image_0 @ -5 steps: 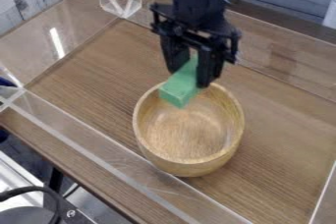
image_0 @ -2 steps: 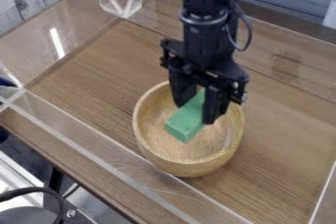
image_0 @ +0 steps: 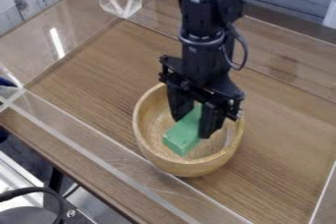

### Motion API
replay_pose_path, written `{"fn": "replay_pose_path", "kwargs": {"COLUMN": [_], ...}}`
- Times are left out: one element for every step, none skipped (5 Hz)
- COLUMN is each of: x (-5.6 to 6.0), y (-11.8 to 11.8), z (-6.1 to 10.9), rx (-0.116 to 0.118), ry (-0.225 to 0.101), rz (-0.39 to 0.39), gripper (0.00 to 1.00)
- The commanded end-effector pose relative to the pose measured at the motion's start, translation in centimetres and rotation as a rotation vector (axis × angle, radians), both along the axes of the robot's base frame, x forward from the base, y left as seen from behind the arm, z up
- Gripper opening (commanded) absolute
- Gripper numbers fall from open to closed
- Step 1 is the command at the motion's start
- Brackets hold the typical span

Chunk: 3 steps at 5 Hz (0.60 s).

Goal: Put the green block in the brown bowl

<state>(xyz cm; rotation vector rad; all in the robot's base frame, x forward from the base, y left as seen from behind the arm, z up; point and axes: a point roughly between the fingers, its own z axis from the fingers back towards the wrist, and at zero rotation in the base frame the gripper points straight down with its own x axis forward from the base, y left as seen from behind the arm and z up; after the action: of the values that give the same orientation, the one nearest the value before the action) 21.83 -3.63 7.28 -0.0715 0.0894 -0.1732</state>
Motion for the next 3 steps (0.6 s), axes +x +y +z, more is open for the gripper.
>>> {"fn": "replay_pose_path", "kwargs": {"x": [0.56, 0.53, 0.56], "y": [0.16, 0.22, 0.26], "z": [0.34, 0.12, 0.08], "rx": [-0.003, -0.005, -0.006], "ry": [-0.028, -0.021, -0.018], "rz": [0.007, 0.010, 0.011], "gripper": [0.00, 0.00, 0.00]}}
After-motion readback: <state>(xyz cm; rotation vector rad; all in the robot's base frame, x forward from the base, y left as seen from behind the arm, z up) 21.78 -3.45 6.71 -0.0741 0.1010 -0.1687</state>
